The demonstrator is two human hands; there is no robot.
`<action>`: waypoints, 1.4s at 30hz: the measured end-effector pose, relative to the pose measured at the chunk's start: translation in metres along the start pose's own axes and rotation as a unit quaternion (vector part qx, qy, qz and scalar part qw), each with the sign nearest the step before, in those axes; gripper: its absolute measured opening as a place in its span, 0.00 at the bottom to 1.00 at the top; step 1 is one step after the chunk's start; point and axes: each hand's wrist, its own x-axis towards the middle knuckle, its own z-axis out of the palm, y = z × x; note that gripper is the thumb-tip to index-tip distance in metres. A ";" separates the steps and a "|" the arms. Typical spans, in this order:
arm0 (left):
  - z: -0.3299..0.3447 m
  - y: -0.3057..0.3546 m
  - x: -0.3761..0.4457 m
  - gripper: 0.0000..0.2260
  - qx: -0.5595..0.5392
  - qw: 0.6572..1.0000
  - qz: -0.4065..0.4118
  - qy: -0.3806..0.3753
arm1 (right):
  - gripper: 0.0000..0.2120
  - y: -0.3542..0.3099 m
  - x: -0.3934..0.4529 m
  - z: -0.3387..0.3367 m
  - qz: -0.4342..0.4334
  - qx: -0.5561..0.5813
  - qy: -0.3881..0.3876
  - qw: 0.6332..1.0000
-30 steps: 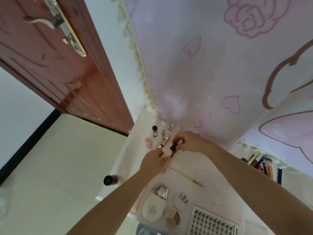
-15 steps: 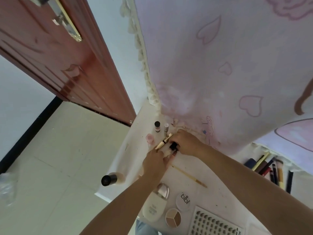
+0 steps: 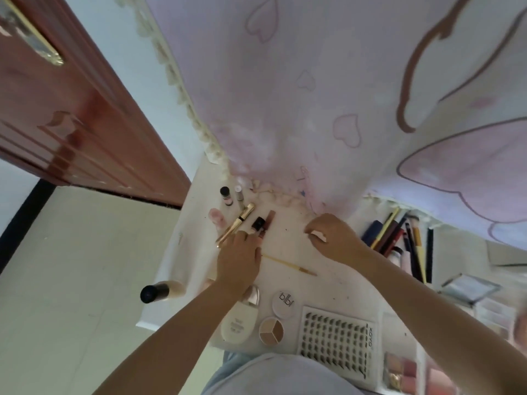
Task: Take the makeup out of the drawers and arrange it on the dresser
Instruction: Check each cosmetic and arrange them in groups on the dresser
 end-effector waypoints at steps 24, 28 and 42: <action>0.029 0.081 0.037 0.28 0.137 0.943 0.150 -0.264 | 0.19 0.104 -0.031 -0.036 0.123 -0.238 -0.114 0.957; 0.013 0.089 0.039 0.27 0.043 0.961 0.137 -0.236 | 0.16 0.097 -0.038 -0.046 0.080 -0.189 -0.048 0.978; -0.095 0.107 0.026 0.16 -0.384 0.900 0.195 0.072 | 0.10 -0.034 -0.059 -0.096 -0.036 -0.011 0.069 0.997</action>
